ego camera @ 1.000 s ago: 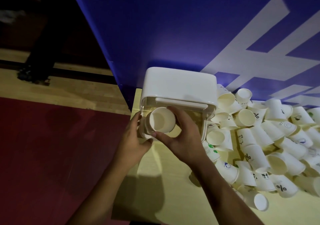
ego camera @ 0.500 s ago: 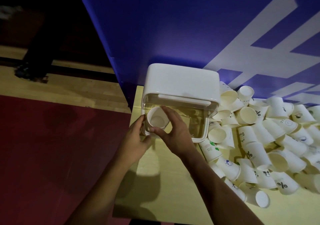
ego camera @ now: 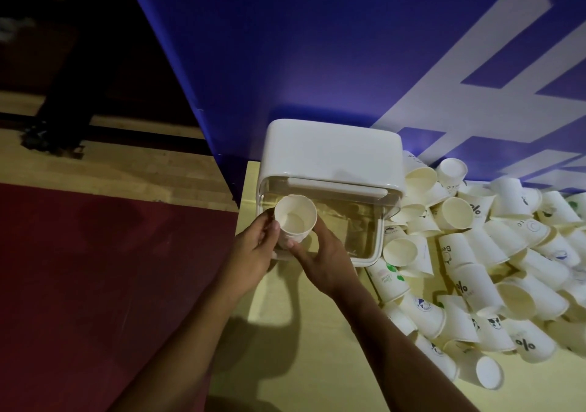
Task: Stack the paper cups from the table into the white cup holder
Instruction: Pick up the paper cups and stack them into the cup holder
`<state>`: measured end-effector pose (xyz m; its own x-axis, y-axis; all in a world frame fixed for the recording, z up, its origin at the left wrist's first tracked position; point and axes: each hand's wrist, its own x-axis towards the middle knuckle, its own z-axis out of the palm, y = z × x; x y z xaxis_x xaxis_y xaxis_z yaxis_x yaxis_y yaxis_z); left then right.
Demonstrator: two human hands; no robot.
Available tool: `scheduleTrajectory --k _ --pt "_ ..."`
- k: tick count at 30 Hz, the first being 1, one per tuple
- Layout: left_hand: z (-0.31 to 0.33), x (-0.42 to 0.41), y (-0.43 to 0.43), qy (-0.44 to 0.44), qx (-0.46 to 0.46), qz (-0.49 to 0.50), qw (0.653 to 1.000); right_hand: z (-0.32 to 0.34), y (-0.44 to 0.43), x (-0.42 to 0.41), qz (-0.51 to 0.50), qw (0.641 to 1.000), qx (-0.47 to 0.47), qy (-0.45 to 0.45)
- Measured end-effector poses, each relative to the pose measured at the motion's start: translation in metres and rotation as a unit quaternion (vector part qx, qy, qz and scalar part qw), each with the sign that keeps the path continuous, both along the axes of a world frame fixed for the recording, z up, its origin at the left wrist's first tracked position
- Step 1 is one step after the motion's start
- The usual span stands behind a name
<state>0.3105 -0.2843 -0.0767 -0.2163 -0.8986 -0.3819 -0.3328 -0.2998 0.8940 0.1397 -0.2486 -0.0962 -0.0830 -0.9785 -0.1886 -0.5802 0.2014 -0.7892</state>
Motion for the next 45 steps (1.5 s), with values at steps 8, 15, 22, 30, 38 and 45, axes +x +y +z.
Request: scheduleTrajectory --k 8,15,22,30,38,45 --pt "-0.003 -0.03 -0.031 -0.002 -0.008 0.037 0.999 -0.006 -0.043 -0.012 -0.034 0.999 0.014 0.035" --pt "-0.004 -0.042 -0.043 -0.012 0.021 0.074 0.997 0.005 -0.069 -0.009 -0.029 0.997 0.029 0.063" --pt "-0.006 -0.04 -0.038 -0.005 0.032 0.063 0.997 0.002 -0.067 -0.015 -0.008 0.998 0.047 0.033" --pt "0.007 -0.03 -0.005 0.006 0.031 0.081 0.996 0.012 -0.022 -0.025 -0.032 0.996 0.074 0.029" --pt "0.044 -0.141 0.047 -0.098 -0.159 -0.113 0.976 0.071 0.103 -0.113 -0.184 0.981 0.063 -0.022" --pt "0.048 -0.296 0.031 -0.184 -0.257 -0.29 0.903 0.099 0.168 -0.215 -0.307 0.951 0.022 -0.016"
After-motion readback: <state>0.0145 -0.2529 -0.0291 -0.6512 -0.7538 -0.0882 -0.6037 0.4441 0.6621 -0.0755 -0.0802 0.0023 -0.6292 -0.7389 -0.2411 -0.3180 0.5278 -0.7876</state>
